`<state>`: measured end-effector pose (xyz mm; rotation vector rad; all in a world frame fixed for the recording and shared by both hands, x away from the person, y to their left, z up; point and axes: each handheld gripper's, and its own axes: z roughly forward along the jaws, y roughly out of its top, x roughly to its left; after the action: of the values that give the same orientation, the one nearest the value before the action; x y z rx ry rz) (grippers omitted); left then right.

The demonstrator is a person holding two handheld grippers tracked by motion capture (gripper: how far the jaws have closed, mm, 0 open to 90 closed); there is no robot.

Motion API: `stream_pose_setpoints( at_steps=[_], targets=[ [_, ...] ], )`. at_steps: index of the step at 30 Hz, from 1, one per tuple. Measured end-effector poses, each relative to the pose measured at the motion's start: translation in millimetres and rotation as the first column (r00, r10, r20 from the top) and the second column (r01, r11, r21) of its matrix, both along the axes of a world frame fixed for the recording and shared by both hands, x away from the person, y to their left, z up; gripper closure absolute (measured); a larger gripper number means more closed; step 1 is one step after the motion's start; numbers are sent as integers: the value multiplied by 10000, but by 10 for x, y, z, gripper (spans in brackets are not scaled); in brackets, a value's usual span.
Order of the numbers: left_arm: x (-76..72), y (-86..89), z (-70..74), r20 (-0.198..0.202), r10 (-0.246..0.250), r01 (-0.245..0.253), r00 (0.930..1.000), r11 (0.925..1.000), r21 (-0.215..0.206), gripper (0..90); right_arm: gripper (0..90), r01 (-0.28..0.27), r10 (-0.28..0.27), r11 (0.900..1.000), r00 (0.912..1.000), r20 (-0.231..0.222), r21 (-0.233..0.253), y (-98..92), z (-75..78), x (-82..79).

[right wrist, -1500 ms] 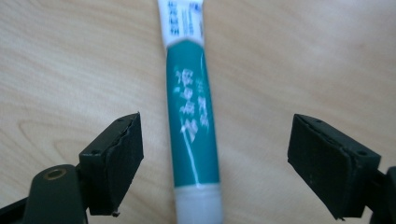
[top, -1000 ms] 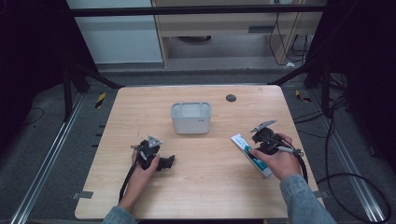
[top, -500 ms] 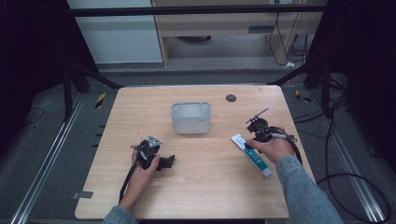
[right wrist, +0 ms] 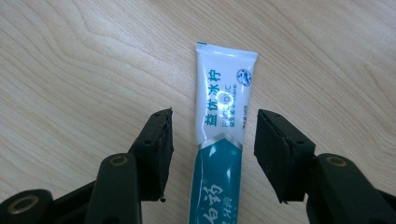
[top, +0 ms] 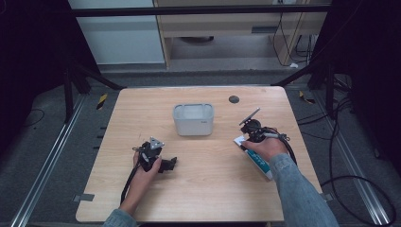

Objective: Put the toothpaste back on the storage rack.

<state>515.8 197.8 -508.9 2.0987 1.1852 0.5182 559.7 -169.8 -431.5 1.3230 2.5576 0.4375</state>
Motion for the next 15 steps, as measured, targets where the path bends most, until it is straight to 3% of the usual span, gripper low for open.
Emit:
stream_pose_setpoints(
  at_steps=[12, 15],
  targets=[
    [25, 7, 2, -16, -63, 63, 10000, 10000, 37, 0, 425, 304, -319, 9993, 9972, -675, -232, -67, -197, 136],
    [25, 7, 2, -12, -66, 66, 10000, 10000, 40, 0, 411, 318, -325, 9994, 9955, -889, -94, -43, -261, 134]
  ],
)
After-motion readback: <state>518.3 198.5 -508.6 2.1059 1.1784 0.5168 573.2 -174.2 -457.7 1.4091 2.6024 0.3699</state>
